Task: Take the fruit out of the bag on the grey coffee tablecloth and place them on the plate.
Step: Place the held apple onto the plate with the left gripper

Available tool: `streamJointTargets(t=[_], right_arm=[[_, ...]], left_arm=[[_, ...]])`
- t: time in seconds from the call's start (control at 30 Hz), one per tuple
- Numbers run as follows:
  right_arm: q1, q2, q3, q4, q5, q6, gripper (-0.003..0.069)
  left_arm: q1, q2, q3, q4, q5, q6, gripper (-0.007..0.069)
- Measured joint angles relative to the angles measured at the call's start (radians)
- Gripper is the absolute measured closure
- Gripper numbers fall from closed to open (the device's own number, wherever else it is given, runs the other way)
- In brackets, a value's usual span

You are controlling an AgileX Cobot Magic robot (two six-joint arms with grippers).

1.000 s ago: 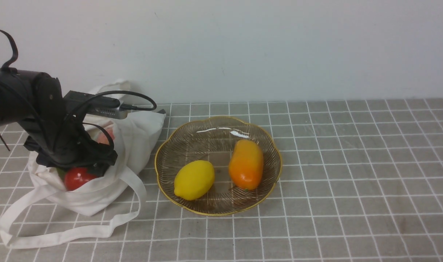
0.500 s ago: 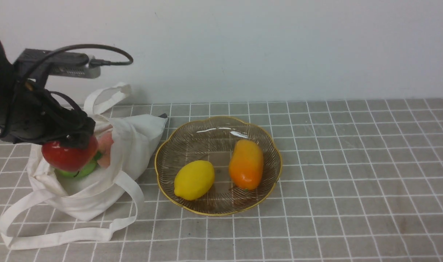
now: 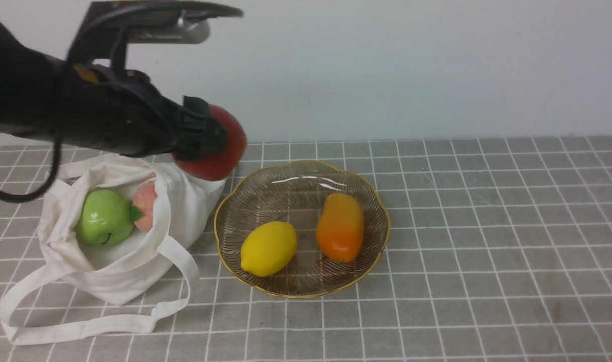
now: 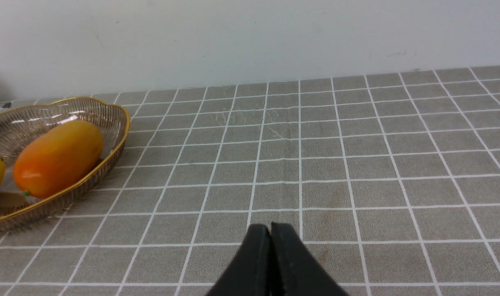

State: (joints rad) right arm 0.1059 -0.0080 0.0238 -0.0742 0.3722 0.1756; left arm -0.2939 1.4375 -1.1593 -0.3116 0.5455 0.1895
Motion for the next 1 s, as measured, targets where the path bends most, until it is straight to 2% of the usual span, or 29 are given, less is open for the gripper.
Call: streamJointTargets(t=[0.23, 0.5, 0.57, 0.63, 0.7, 0.77, 0.9, 1.0], right_arm=[[0.0, 0.0, 0.0, 0.0, 0.0, 0.0, 0.0673], [0.0, 0.0, 0.0, 0.0, 0.0, 0.0, 0.0673], [0.0, 0.0, 0.0, 0.0, 0.0, 0.0, 0.0673], [0.0, 0.0, 0.0, 0.0, 0.0, 0.0, 0.0673], [0.0, 0.0, 0.0, 0.0, 0.0, 0.0, 0.0673], [0.0, 0.0, 0.0, 0.0, 0.0, 0.0, 0.0673], [0.0, 0.0, 0.0, 0.0, 0.0, 0.0, 0.0673], [0.0, 0.0, 0.0, 0.0, 0.0, 0.0, 0.0673]], left_arm=[[-0.052, 0.239, 0.0, -0.013, -0.235, 0.061, 0.0118], [-0.055, 0.384, 0.001, -0.015, -0.294, 0.066, 0.0118], [-0.057, 0.393, 0.001, -0.015, -0.294, 0.066, 0.0095], [-0.057, 0.397, 0.001, -0.015, -0.291, 0.066, 0.0012], [-0.057, 0.392, 0.001, -0.015, -0.286, 0.066, -0.0038], [-0.057, 0.372, 0.001, -0.015, -0.268, 0.066, -0.0056], [-0.057, 0.299, 0.001, -0.015, -0.226, 0.066, -0.0049], [-0.057, 0.18, 0.001, -0.006, -0.18, 0.066, 0.0042]])
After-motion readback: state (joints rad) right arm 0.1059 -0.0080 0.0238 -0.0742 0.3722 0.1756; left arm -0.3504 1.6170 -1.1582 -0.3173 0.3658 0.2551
